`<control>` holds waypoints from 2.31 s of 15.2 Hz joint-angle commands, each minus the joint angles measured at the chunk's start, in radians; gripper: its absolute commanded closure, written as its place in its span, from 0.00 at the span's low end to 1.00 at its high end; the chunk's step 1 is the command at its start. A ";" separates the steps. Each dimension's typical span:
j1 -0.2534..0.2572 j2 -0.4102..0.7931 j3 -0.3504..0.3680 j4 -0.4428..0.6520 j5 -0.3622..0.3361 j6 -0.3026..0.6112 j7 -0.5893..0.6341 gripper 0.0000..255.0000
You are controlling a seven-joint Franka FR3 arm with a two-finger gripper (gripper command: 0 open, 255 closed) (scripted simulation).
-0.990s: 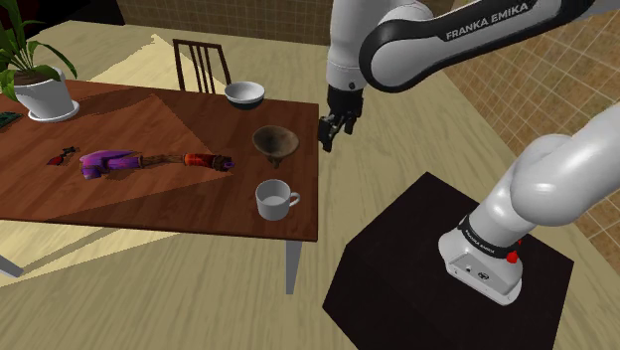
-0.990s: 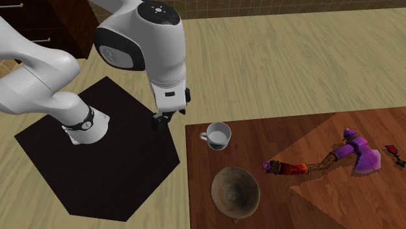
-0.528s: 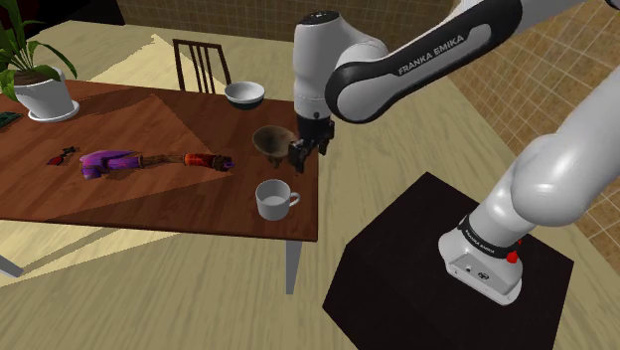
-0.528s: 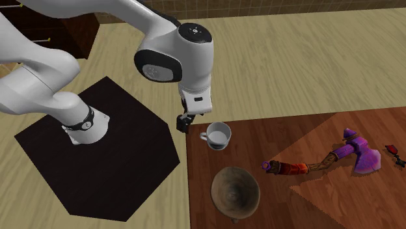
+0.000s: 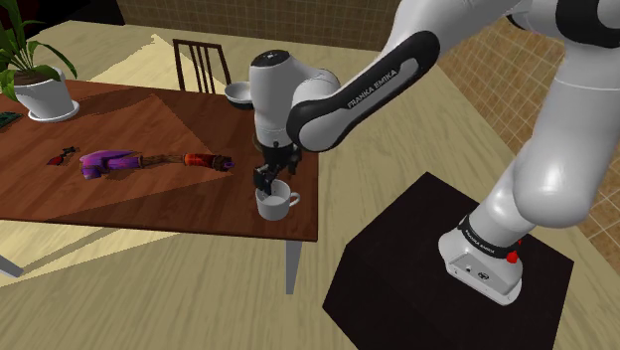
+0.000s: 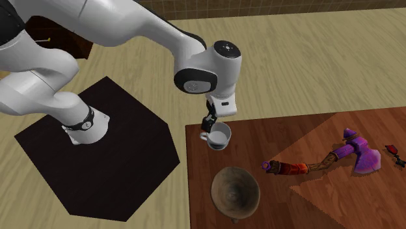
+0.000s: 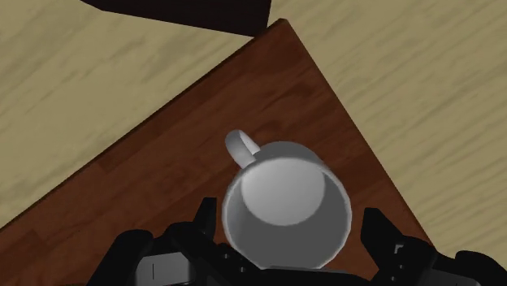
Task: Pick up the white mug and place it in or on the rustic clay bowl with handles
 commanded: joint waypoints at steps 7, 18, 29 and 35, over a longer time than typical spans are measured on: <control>0.098 0.236 -0.039 0.184 -0.100 0.029 0.105 0.00; 0.111 0.287 -0.060 0.179 -0.128 0.082 0.123 0.00; 0.111 0.287 -0.060 0.179 -0.128 0.082 0.123 1.00; 0.097 0.238 -0.041 0.178 -0.102 0.037 0.106 1.00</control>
